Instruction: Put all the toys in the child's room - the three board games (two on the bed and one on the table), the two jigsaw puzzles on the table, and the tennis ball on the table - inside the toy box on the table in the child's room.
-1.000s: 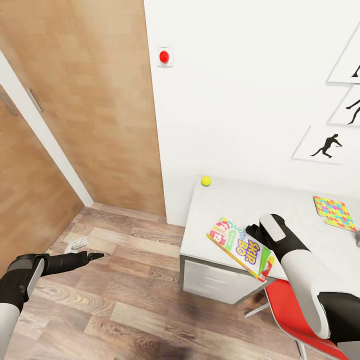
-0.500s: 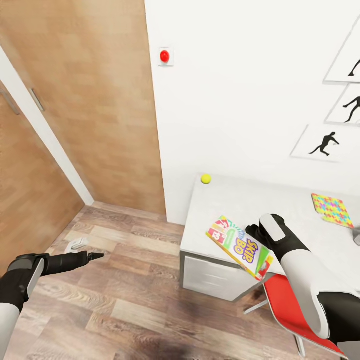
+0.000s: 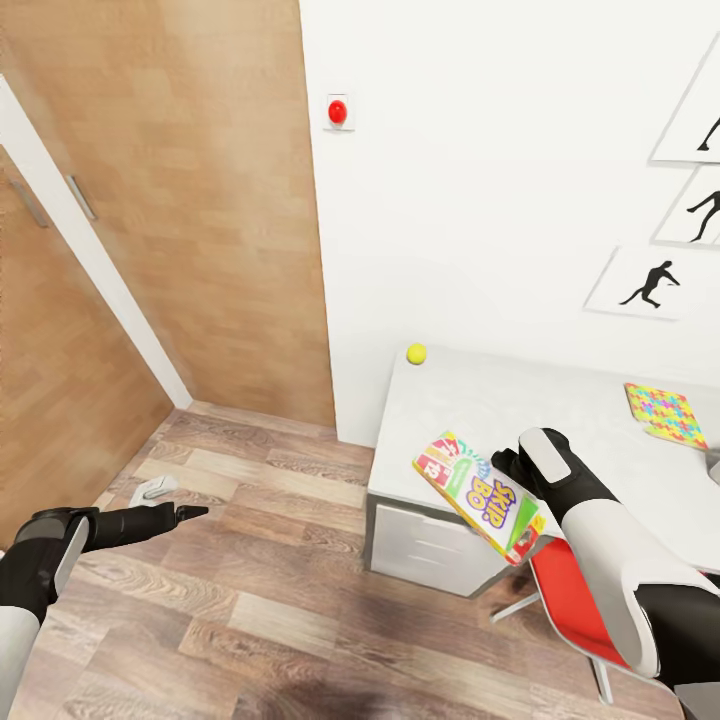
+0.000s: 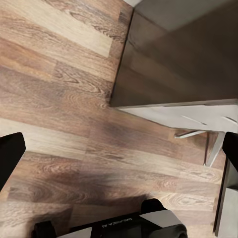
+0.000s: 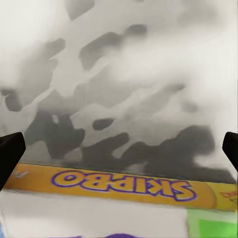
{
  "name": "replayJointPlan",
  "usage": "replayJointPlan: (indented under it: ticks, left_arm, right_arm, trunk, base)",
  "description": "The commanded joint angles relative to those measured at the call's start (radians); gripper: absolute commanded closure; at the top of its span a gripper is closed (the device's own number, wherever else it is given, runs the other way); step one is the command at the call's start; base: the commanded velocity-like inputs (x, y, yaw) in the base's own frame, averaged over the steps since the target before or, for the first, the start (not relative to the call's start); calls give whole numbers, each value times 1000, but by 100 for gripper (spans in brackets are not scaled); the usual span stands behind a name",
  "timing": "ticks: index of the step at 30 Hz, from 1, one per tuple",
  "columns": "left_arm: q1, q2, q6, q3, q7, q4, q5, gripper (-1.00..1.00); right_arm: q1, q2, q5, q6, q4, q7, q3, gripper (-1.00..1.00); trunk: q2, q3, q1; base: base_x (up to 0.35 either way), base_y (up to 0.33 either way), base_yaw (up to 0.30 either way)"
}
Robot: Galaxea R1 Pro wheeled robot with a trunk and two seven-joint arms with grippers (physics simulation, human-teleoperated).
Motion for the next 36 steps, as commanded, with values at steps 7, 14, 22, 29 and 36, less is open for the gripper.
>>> replayJointPlan:
  ticks: [7,14,22,29,36]
  left_arm:
    - [-1,0,7,3,-5,0,-1,-100]
    - [-1,0,7,3,-5,0,-1,-100]
    - [-1,0,7,3,-6,0,-1,-100]
    - [-1,0,7,3,-6,0,0,-100]
    - [-1,0,7,3,-6,0,0,-100]
  right_arm:
    - [-1,-2,-6,5,-1,-6,1,-100]
    - [-1,-2,-6,4,-1,-7,1,-100]
    - [-1,-2,-7,4,-1,-7,0,-100]
    - [-1,-2,-7,4,-1,-7,0,-100]
    - [-1,-2,-7,4,-1,-7,0,-100]
  trunk:
    - [-2,-2,1]
    - [-2,0,1]
    - [-2,10,1]
    - [-2,21,1]
    - [-2,32,1]
  base:
    - [-7,10,0]
    - [0,0,0]
    - [0,0,0]
    - [0,0,0]
    - [0,0,0]
